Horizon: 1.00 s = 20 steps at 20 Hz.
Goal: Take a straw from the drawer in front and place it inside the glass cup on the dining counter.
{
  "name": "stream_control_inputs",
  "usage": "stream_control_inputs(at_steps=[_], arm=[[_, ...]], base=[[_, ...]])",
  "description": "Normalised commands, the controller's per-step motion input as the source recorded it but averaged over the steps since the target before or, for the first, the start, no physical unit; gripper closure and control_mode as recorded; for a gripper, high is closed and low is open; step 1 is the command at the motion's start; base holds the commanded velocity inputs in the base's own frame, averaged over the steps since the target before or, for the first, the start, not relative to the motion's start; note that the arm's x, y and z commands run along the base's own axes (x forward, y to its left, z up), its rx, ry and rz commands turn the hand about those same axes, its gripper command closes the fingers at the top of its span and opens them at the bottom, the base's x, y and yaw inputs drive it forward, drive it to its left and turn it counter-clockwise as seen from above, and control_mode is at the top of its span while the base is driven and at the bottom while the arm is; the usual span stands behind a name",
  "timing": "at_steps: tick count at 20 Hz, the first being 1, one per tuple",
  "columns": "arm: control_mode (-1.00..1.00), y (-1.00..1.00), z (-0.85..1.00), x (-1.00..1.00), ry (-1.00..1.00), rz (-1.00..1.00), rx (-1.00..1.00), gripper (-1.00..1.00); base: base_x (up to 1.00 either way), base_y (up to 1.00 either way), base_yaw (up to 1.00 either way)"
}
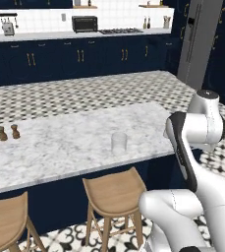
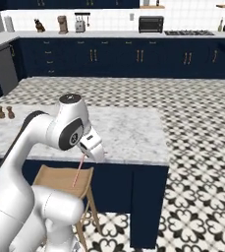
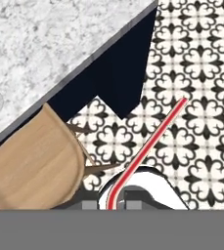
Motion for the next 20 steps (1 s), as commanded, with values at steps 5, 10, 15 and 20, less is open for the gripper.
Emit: stream_control_inputs(at_steps=[5,10,15,20], arm=[[1.00,0.00,0.00,0.00,0.00,0.00,0.00,1.00],[-1.00,0.44,0.53,0.31,-0.09,-0.13,0.00,1.00],[-1.00,0.51,1.00,0.57,-0.12,-0.02,0.00,1.00],[-1.00,0.39,0.72,0.54,-0.12,0.00,0.00,1.00]], base=[[0.86,0.47,-0.29],[0.12,0.11,-0.05],[0.00,0.00,0.00],[0.00,0.00,0.00]])
